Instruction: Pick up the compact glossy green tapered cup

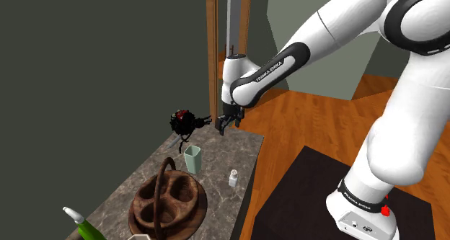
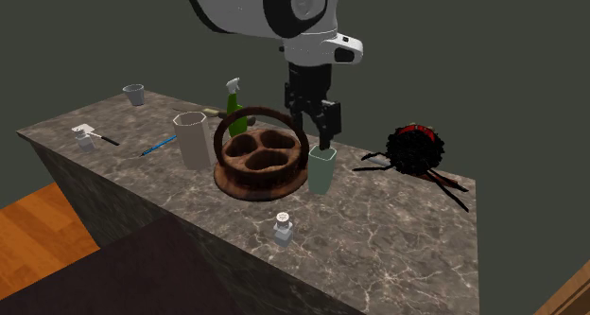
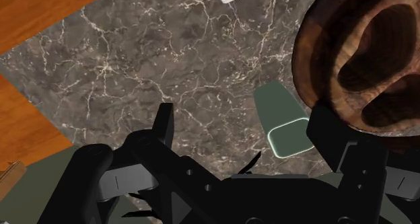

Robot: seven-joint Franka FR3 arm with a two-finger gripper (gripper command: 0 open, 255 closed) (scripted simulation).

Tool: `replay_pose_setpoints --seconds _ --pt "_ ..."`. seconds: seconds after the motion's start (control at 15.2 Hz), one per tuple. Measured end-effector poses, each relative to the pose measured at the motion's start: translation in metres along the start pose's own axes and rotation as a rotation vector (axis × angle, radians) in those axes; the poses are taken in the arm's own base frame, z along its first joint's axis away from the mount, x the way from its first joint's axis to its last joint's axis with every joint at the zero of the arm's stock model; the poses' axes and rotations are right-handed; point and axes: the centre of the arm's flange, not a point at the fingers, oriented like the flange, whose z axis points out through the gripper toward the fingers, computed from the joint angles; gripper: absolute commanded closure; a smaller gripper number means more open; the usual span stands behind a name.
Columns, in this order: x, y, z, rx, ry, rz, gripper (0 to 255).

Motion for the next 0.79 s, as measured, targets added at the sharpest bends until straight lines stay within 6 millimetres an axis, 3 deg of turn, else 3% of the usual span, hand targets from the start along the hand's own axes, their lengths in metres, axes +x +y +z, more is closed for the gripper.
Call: replay_pose_setpoints --seconds 0.79 --pt "0.083 -0.061 0.113 0.017 0.039 0.055 0"
